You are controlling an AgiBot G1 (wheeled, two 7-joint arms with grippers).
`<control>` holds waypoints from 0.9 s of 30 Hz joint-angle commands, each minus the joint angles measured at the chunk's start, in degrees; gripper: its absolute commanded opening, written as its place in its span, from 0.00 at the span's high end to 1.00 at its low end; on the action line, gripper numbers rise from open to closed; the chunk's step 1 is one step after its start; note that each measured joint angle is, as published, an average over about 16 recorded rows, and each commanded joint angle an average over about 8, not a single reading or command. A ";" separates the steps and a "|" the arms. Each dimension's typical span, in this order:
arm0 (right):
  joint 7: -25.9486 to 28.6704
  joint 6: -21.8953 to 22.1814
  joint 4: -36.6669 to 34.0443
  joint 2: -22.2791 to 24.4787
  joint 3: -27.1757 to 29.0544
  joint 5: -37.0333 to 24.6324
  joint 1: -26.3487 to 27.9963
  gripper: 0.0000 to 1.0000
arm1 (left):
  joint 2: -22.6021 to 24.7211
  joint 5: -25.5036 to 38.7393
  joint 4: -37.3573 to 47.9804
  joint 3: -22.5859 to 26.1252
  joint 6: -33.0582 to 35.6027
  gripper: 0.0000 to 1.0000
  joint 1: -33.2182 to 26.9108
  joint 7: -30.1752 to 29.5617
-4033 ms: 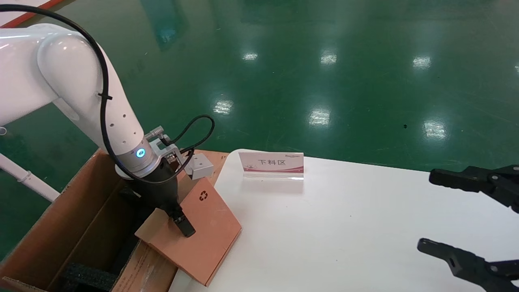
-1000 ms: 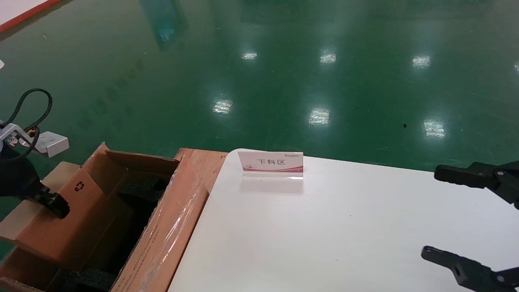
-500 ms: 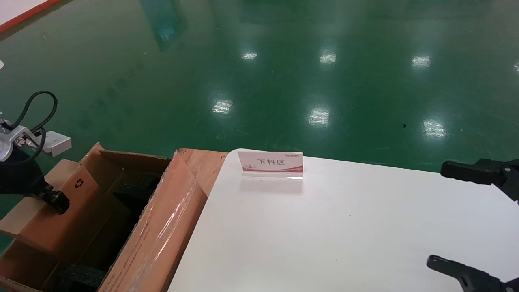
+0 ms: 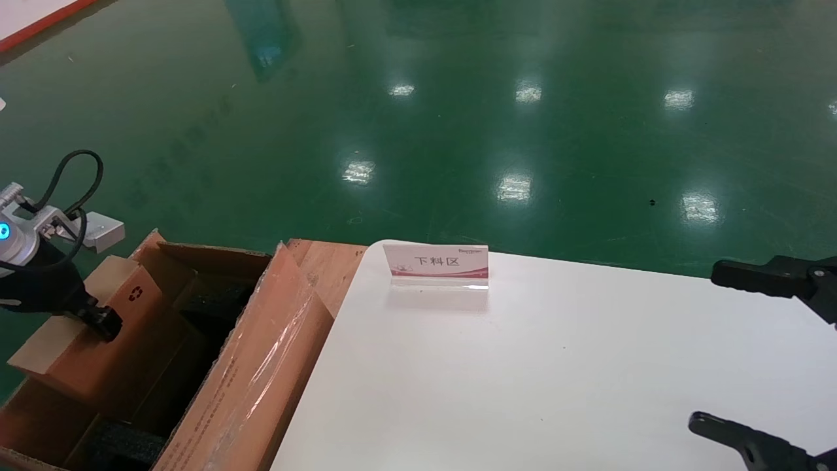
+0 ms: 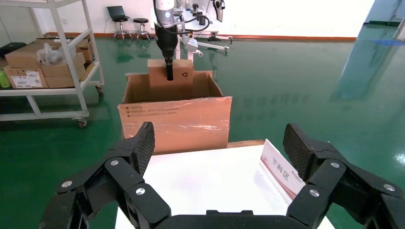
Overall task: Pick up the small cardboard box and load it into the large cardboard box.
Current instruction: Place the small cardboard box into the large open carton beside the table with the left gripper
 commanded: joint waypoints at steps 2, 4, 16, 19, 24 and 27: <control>0.00 0.00 0.00 0.00 -0.01 0.01 0.00 0.00 | -0.05 0.33 -0.36 0.15 -0.88 1.00 0.59 -0.91; -0.01 0.01 0.00 0.01 -0.01 0.01 0.00 0.00 | -0.08 0.50 -0.43 0.20 -1.55 1.00 1.02 -1.36; -0.02 0.02 0.00 0.02 -0.05 0.03 0.01 0.00 | -0.20 0.68 0.89 0.36 -4.78 1.00 4.11 -2.17; -0.03 0.03 0.00 0.02 -0.06 0.04 0.01 0.00 | -0.17 0.21 1.93 0.28 -5.26 1.00 5.17 -1.79; -0.04 0.03 0.00 0.03 -0.07 0.05 0.02 0.00 | 0.15 -0.90 4.01 -0.03 -5.60 1.00 6.81 -0.58; -0.04 0.03 0.00 0.03 -0.08 0.06 0.02 0.00 | 0.40 -1.48 5.08 -0.23 -5.54 0.99 7.46 0.21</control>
